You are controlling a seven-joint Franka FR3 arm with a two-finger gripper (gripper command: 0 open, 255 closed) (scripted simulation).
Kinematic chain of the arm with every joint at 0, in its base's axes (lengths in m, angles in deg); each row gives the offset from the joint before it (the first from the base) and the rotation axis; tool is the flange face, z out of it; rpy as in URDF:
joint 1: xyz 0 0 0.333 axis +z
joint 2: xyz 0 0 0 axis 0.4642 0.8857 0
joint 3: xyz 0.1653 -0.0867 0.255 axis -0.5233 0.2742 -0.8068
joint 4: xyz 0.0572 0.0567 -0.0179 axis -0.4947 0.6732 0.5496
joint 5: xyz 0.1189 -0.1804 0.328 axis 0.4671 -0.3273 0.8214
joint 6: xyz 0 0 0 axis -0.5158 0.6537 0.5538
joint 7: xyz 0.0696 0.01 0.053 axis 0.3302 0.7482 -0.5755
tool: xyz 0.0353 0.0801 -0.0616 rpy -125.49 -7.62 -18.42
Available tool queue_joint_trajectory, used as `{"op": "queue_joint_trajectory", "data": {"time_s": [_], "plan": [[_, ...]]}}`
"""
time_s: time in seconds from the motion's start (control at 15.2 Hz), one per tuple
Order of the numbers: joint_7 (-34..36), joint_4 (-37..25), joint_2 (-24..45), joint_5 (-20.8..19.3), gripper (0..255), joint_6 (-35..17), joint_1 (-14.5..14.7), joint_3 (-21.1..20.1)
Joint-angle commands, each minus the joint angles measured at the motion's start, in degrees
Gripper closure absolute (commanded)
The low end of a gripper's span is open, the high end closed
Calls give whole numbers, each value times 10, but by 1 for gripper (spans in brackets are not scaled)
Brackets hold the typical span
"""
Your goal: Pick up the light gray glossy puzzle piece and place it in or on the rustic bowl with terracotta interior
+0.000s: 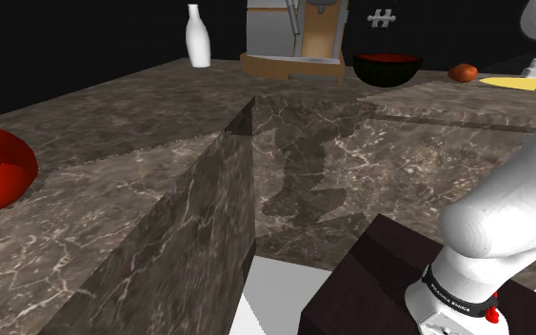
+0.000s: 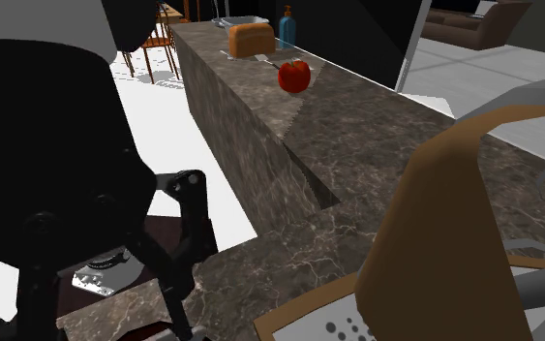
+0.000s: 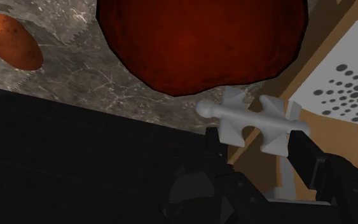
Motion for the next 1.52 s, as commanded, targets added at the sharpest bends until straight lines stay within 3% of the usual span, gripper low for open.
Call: {"op": "queue_joint_trajectory", "data": {"time_s": [0.0, 0.2, 1.45], "plan": [[-30, -11, 5, 14, 255, -1, -11, 17], [-73, -21, 11, 36, 255, -6, -28, 42], [-39, 204, -56, 14, 255, -161, -31, 42]]}}
